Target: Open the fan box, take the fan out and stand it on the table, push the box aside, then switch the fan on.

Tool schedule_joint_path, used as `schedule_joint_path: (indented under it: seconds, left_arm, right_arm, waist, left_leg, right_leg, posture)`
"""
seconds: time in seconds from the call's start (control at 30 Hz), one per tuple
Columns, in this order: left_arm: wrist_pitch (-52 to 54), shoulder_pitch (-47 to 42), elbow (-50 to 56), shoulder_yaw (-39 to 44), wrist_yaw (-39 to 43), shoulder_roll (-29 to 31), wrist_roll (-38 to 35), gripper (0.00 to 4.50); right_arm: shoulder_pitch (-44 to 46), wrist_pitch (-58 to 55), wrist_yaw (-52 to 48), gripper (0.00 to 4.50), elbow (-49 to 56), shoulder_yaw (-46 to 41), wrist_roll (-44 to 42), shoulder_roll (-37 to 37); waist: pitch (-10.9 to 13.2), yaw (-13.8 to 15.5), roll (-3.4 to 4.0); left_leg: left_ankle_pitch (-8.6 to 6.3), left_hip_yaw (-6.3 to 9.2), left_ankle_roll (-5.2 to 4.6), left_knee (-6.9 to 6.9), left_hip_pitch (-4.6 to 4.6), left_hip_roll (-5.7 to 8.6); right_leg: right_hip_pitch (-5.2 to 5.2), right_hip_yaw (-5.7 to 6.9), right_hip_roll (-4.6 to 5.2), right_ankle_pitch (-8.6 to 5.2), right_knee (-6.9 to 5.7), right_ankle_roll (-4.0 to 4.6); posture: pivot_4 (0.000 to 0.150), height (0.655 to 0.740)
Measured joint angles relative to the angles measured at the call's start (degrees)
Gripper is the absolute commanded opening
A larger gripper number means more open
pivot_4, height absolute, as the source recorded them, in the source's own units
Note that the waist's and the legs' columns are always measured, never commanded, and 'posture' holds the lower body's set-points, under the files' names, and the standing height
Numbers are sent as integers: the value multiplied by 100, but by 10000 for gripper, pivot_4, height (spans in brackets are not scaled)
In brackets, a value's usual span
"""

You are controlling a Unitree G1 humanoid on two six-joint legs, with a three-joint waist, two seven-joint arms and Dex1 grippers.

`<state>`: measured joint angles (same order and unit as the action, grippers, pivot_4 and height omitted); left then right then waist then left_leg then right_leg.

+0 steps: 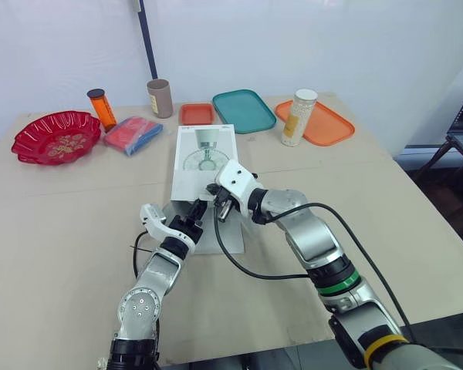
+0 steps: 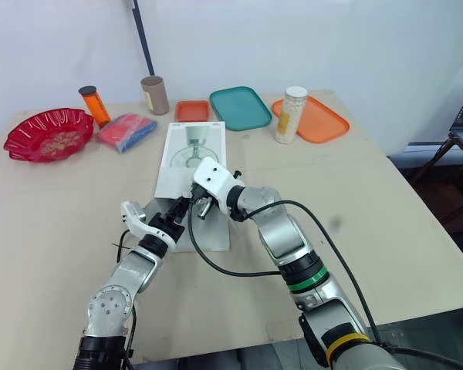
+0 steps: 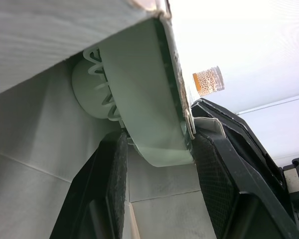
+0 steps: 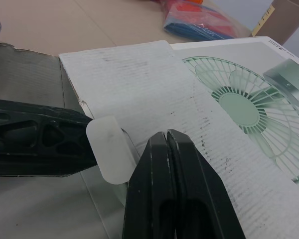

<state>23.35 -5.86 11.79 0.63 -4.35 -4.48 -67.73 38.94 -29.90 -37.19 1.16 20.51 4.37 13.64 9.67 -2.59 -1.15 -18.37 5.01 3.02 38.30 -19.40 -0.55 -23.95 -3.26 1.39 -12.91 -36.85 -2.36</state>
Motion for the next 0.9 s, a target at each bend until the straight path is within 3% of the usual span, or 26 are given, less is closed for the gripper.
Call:
schedule_joint_path:
  seconds: [0.13, 0.2, 0.9]
  left_arm:
    - [-9, 0, -4, -3, 5, 0, 1, 21032]
    - [-30, -1, -11, -9, 10, 0, 3, 15976]
    - [-24, 39, 27, -19, -57, 3, -45, 15976]
  right_arm:
    - [0, -1, 0, 0, 0, 0, 10, -1]
    - [0, -1, 0, 0, 0, 0, 17, -2]
    - [2, -29, -8, 0, 5, 5, 29, -28]
  waist:
    - [0, 0, 0]
    - [0, 0, 0]
    - [-1, -2, 1]
  left_leg:
    - [0, 0, 0, 0, 0, 0]
    - [0, 0, 0, 0, 0, 0]
    - [0, 1, 0, -2, 0, 0]
  right_leg:
    - [0, 0, 0, 0, 0, 0]
    - [0, 0, 0, 0, 0, 0]
    - [0, 0, 0, -1, 2, -1]
  posture:
    - [1500, 7400]
    - [1500, 7400]
    - [1500, 7400]
